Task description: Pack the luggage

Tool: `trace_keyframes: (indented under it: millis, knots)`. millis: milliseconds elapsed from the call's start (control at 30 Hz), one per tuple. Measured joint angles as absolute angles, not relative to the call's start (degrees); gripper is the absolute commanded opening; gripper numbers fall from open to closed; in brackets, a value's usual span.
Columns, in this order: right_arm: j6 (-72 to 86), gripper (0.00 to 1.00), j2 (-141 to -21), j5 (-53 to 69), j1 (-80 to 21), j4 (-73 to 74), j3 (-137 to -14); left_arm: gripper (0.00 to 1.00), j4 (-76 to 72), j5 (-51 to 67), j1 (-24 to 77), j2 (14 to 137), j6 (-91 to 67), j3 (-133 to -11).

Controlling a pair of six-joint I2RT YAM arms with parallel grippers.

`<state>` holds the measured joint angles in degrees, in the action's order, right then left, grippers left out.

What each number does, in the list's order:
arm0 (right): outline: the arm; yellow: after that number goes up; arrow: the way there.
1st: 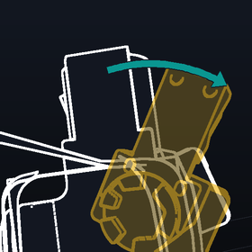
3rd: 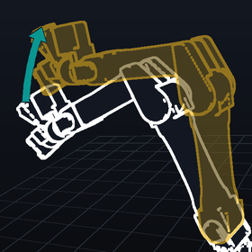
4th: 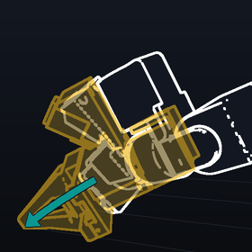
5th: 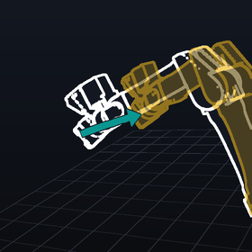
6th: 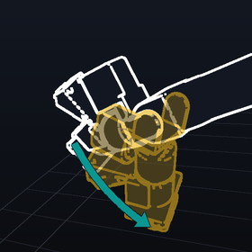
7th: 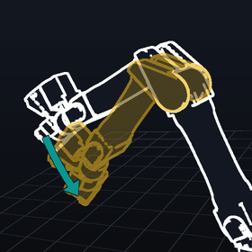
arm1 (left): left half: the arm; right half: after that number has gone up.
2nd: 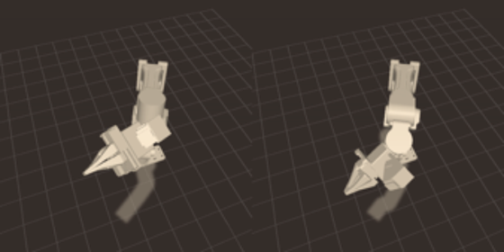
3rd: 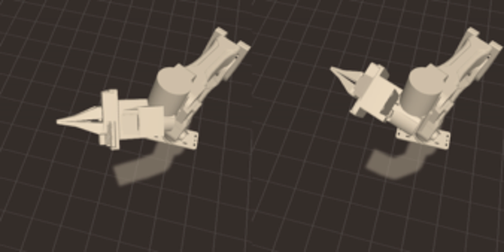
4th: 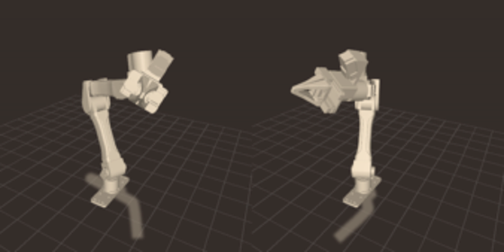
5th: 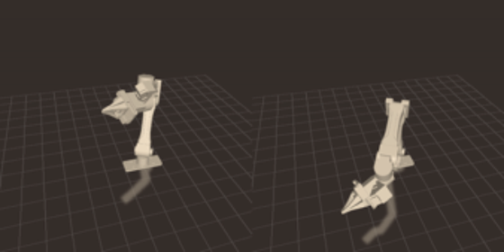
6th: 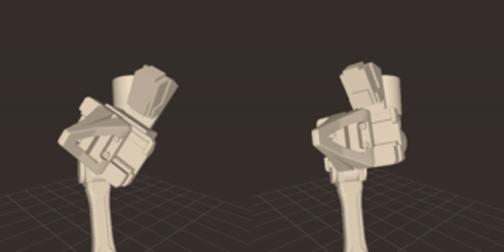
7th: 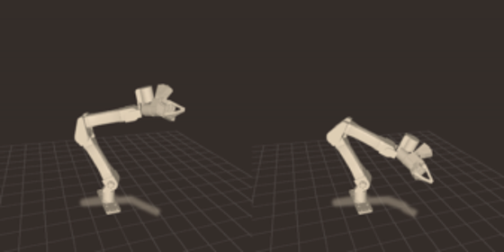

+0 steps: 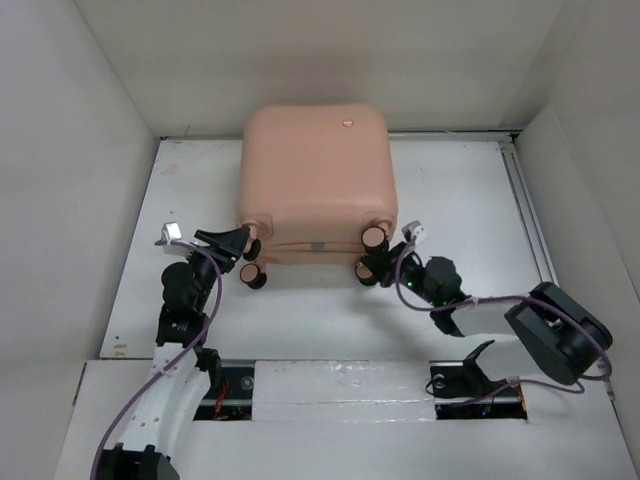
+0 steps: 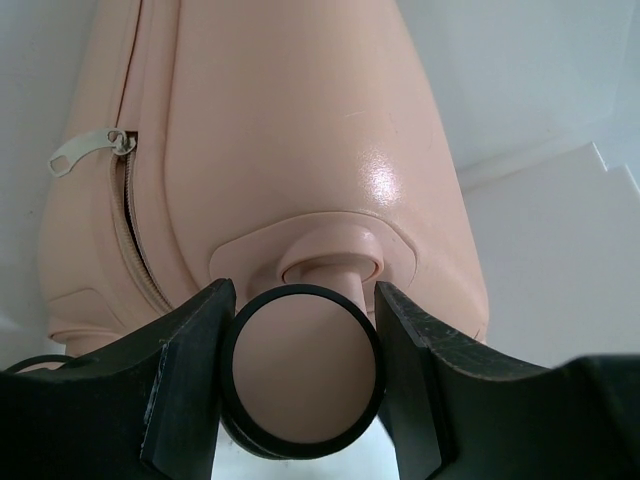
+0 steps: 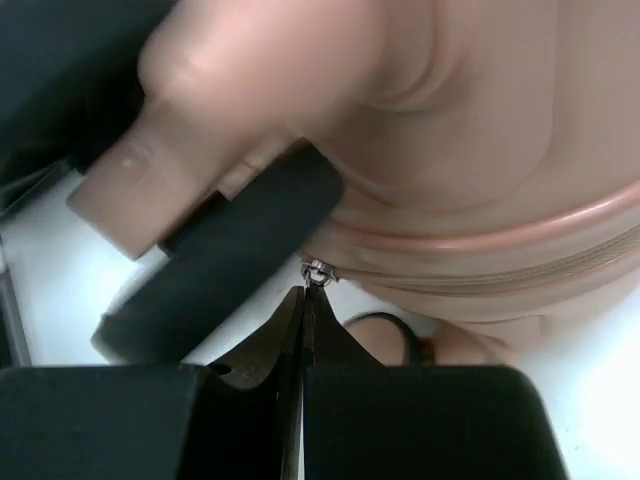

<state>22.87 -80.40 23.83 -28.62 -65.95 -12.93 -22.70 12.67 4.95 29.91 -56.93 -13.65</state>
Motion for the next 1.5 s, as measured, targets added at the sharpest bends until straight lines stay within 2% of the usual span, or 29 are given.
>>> trace_keyframes:
  millis: [67,167,300,433,567,700,900,1033,1267,1300,1333,1400,1433,1467,1500]
  knots:
    - [21.0,0.00,-77.6,5.6,-40.2,-62.0,-12.8,0.00,-23.0,12.5,4.6,30.2,-57.3,-13.6]
    - [19.6,0.00,-77.5,-14.9,-52.5,-59.8,-13.8,0.00,-23.1,11.7,4.2,30.3,-57.8,-13.6]
    - [19.9,0.00,-83.1,-32.5,-62.3,-59.8,-18.3,0.00,-23.3,12.1,4.1,30.7,-58.4,-13.6]
    - [19.8,0.00,-91.7,-44.6,-67.2,-62.0,-25.1,0.00,-24.9,11.7,3.8,32.1,-58.8,-13.6]
    - [19.7,0.00,-99.9,-42.3,-68.0,-59.5,-35.7,0.00,-27.1,15.2,3.7,34.3,-59.5,-13.6]
    - [19.6,0.00,-103.0,-37.5,-68.0,-58.0,-40.8,0.00,-29.5,20.6,3.8,36.4,-59.8,-13.6]
    - [20.3,0.00,-112.3,-26.7,-68.0,-59.4,-51.4,0.00,-31.5,28.1,4.2,38.2,-60.2,-13.6]
    - [20.9,0.00,-119.0,-24.3,-67.6,-60.1,-59.6,0.00,-31.6,28.8,4.1,38.1,-60.1,-13.6]
    - [22.8,0.00,-120.4,-23.7,-67.5,-66.4,-57.8,0.00,-31.4,29.2,3.7,37.5,-60.1,-13.6]
    - [23.0,0.06,-119.5,-23.4,-67.5,-67.7,-56.0,0.00,-31.2,30.2,3.9,37.3,-60.2,-13.6]
    - [23.2,0.25,-118.2,-23.0,-67.5,-68.6,-53.4,0.00,-31.2,31.4,4.2,37.3,-60.3,-13.6]
    - [24.2,0.44,-113.3,-21.4,-68.0,-70.2,-45.5,0.00,-31.2,33.6,5.2,37.2,-60.1,-13.6]
    - [24.5,0.55,-110.5,-20.9,-68.8,-70.9,-41.0,0.08,-31.4,34.3,5.7,37.4,-59.8,-13.6]
    - [25.0,0.65,-107.6,-20.5,-69.7,-71.2,-36.7,0.22,-31.5,34.7,5.8,37.7,-59.6,-13.6]
    - [25.5,0.67,-104.9,-20.3,-70.5,-70.9,-33.3,0.37,-31.9,35.2,5.9,38.2,-59.4,-13.6]
